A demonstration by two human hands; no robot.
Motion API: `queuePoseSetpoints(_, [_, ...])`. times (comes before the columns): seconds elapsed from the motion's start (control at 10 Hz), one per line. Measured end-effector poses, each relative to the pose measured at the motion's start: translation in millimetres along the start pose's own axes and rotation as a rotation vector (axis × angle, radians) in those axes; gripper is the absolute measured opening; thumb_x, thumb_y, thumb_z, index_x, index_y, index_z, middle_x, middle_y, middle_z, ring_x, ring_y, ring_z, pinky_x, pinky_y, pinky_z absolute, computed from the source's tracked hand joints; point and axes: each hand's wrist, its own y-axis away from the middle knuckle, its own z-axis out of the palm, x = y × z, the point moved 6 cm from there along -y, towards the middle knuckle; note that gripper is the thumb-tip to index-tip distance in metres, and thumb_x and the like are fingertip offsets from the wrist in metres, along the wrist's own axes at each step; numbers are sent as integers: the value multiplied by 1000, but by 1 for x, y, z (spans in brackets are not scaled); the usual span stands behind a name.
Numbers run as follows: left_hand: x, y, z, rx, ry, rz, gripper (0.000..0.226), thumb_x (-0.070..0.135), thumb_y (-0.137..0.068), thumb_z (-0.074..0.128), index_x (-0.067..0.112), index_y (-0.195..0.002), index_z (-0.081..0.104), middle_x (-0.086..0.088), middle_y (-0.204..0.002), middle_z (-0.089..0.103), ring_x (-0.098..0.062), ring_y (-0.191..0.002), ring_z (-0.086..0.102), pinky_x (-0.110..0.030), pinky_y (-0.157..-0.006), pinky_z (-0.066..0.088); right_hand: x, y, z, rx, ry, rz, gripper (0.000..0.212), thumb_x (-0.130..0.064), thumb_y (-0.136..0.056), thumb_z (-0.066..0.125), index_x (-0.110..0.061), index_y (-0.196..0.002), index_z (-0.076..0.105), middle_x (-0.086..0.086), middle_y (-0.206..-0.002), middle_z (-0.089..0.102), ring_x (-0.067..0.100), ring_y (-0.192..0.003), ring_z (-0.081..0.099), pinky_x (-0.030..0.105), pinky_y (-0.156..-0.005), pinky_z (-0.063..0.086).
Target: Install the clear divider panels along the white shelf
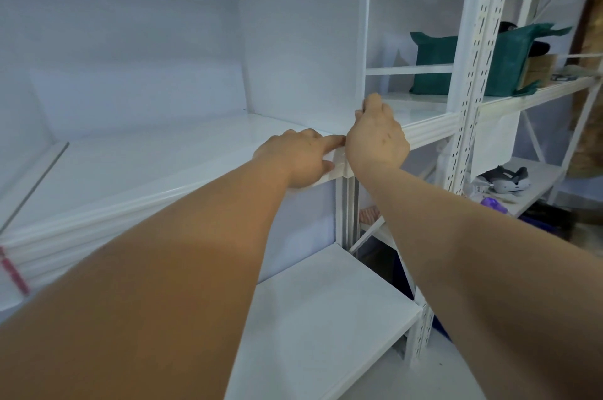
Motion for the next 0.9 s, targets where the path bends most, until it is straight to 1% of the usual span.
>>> queuePoseSetpoints(0.1, [-1, -2, -1, 4, 23, -7, 51, 40, -96, 38, 52, -143, 21, 1, -148, 37, -28, -131, 39, -44, -103, 37, -2, -3, -2, -29, 54, -50, 24, -12, -99, 32, -10, -121, 42, 9, -120, 55, 34, -101, 59, 35, -66, 34])
queuePoseSetpoints(0.2, [-1, -3, -2, -14, 40, -19, 52, 39, -95, 40, 52, -143, 22, 1, -149, 36, -29, -131, 37, -44, -104, 37, -1, -6, -4, -54, 34, -93, 21, -9, -97, 34, -7, -116, 43, 11, -116, 58, 36, -99, 58, 35, -68, 33])
queuePoseSetpoints(0.3, [-3, -5, -1, -37, 61, -46, 53, 41, -94, 43, 51, -143, 22, 1, -150, 34, -30, -134, 34, -44, -107, 35, 0, -10, -3, -82, 23, -129, 19, -12, -99, 34, -6, -114, 44, 12, -113, 60, 36, -97, 58, 34, -68, 31])
queuePoseSetpoints(0.5, [-4, -10, -1, -40, 61, -48, 54, 40, -94, 43, 52, -142, 22, 0, -150, 33, -30, -134, 33, -43, -104, 33, -1, -11, -4, -112, 42, -130, 20, -13, -99, 36, -6, -115, 45, 11, -116, 59, 34, -101, 57, 33, -70, 30])
queuePoseSetpoints(0.6, [-5, -9, 2, -58, 42, -44, 55, 40, -95, 41, 50, -144, 18, 1, -153, 29, -31, -136, 31, -45, -108, 32, 0, -8, -5, -83, 22, -112, 20, -16, -100, 34, -7, -114, 46, 10, -116, 59, 32, -99, 57, 33, -69, 30])
queuePoseSetpoints(0.7, [-9, -11, 3, -126, 77, -59, 58, 41, -95, 43, 45, -147, 19, 2, -157, 24, -29, -141, 26, -43, -115, 26, 2, -3, -3, -52, -17, -72, 23, -21, -101, 34, -8, -115, 48, 9, -116, 57, 30, -100, 58, 34, -69, 33])
queuePoseSetpoints(0.8, [-10, -7, -7, -64, 380, -72, 50, 32, -93, 51, 32, -141, 41, 4, -149, 40, -18, -135, 40, -32, -114, 30, 7, 1, -5, -74, -159, 40, 26, -26, -101, 34, -10, -115, 49, 10, -119, 53, 31, -106, 55, 37, -74, 37])
queuePoseSetpoints(0.9, [-27, 5, -21, 212, 807, -231, 32, 20, -89, 55, 23, -120, 63, 2, -120, 62, -17, -112, 58, -31, -104, 44, 4, 18, -3, -85, -266, 103, 25, -25, -100, 39, -11, -120, 45, 11, -125, 47, 32, -110, 52, 39, -81, 40])
